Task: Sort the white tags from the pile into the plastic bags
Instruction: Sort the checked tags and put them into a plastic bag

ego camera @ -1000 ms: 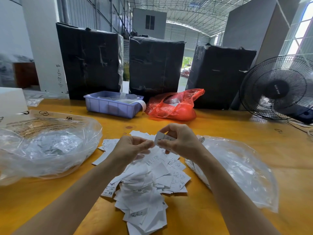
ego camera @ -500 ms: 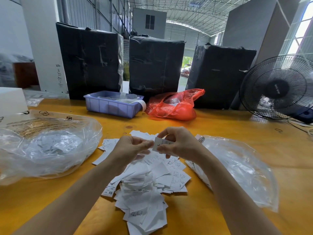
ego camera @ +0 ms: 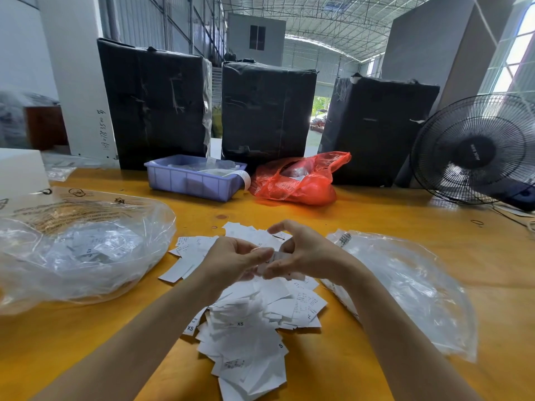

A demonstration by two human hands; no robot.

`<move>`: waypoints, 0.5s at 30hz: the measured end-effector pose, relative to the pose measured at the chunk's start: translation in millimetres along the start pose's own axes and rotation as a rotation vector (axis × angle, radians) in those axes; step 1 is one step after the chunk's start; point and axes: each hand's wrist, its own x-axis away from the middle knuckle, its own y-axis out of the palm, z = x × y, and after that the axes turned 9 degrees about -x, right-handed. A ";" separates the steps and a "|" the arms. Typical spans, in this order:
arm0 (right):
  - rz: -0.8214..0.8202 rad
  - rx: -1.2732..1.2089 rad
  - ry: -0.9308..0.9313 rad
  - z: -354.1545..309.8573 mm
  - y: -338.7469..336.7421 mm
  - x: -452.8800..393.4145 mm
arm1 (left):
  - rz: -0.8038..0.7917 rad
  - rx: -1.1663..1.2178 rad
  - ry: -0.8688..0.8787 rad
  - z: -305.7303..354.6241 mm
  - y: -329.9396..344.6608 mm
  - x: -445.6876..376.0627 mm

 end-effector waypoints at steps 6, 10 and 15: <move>0.255 -0.152 -0.086 -0.2 -10.2 0.0 | 0.110 0.228 -0.059 1.5 -3.9 -3.5; 0.283 -0.141 -0.124 -2.6 -4.2 -1.4 | 0.099 0.286 -0.084 1.0 -1.2 -3.2; 0.189 -0.128 -0.105 -3.0 9.1 -4.4 | 0.142 0.346 -0.101 1.5 2.7 -2.9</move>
